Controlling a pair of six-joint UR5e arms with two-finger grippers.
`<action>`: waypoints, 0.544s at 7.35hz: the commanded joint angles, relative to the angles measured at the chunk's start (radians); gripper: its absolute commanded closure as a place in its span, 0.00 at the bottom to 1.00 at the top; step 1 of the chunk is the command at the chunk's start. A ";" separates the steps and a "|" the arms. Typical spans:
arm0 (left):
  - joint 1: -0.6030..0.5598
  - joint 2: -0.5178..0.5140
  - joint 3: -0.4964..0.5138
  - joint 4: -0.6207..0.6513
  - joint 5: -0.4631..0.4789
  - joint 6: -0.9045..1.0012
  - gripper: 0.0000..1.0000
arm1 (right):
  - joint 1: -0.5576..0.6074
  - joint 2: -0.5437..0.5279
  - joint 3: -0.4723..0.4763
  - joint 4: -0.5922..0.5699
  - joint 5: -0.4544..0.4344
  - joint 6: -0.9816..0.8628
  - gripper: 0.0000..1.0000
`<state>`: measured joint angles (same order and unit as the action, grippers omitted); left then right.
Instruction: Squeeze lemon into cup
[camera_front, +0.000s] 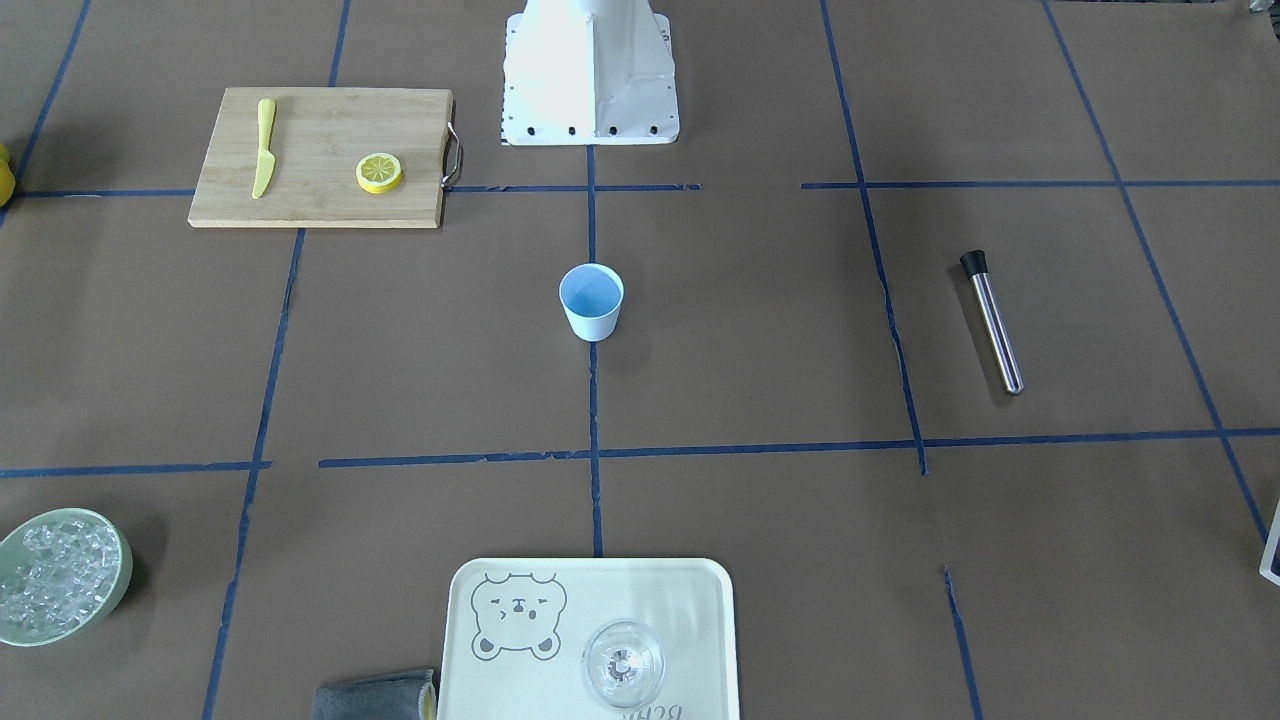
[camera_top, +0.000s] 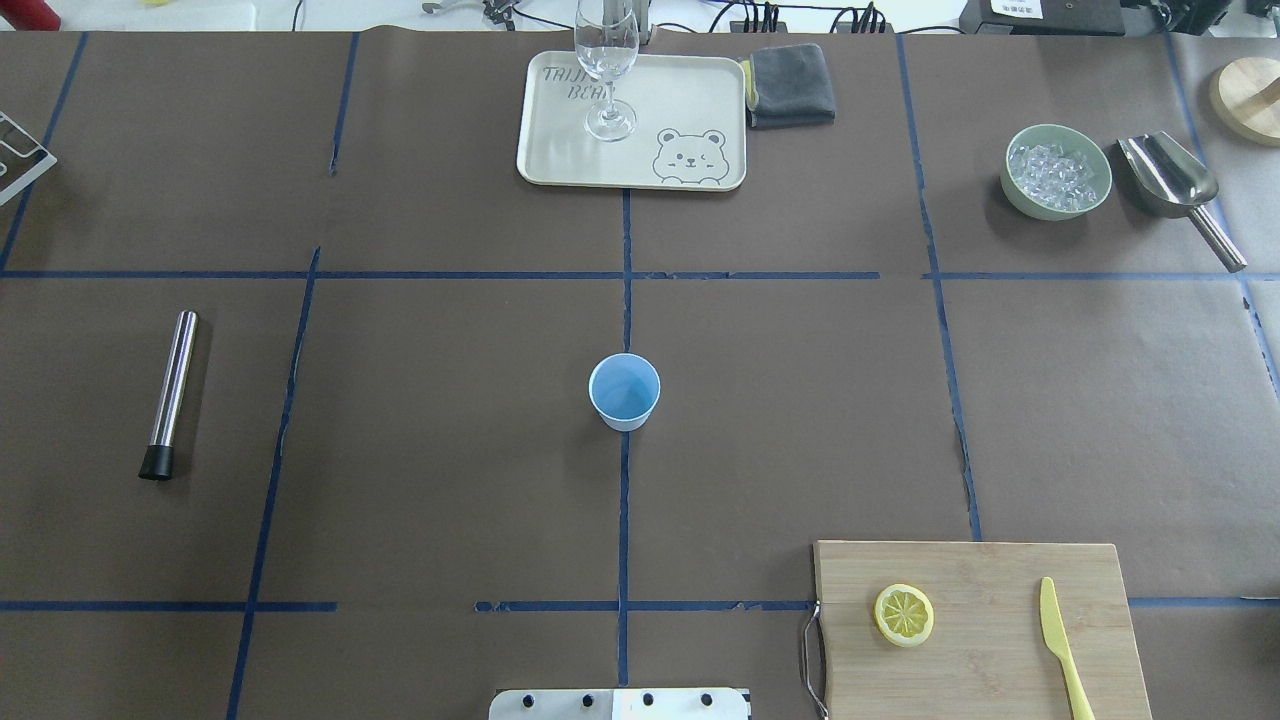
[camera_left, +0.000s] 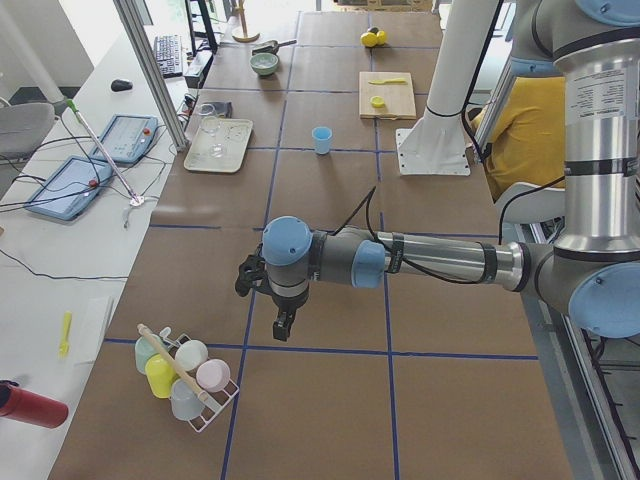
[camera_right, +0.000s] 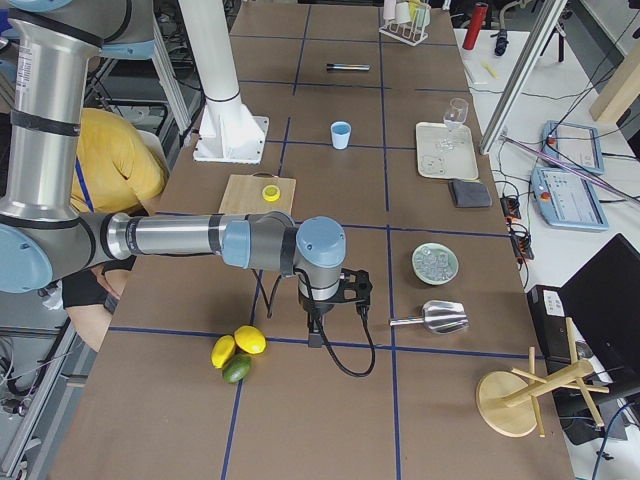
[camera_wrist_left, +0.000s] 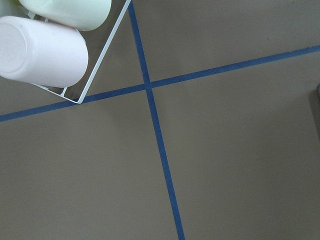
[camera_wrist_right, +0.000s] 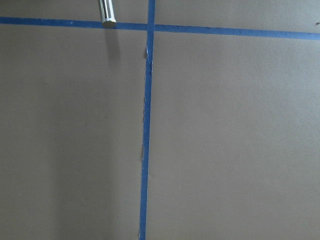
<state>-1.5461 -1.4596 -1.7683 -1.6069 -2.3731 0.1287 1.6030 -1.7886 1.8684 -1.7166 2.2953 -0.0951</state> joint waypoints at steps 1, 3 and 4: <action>0.000 -0.002 -0.003 -0.004 0.002 0.005 0.00 | -0.001 0.000 0.000 0.000 0.001 0.000 0.00; 0.000 -0.001 0.007 -0.005 0.002 -0.001 0.00 | -0.003 0.008 0.003 0.002 0.001 -0.002 0.00; 0.000 -0.001 0.003 -0.005 0.002 -0.001 0.00 | -0.003 0.011 0.009 0.002 0.001 -0.002 0.00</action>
<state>-1.5463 -1.4609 -1.7648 -1.6118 -2.3720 0.1289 1.6004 -1.7819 1.8717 -1.7152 2.2960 -0.0964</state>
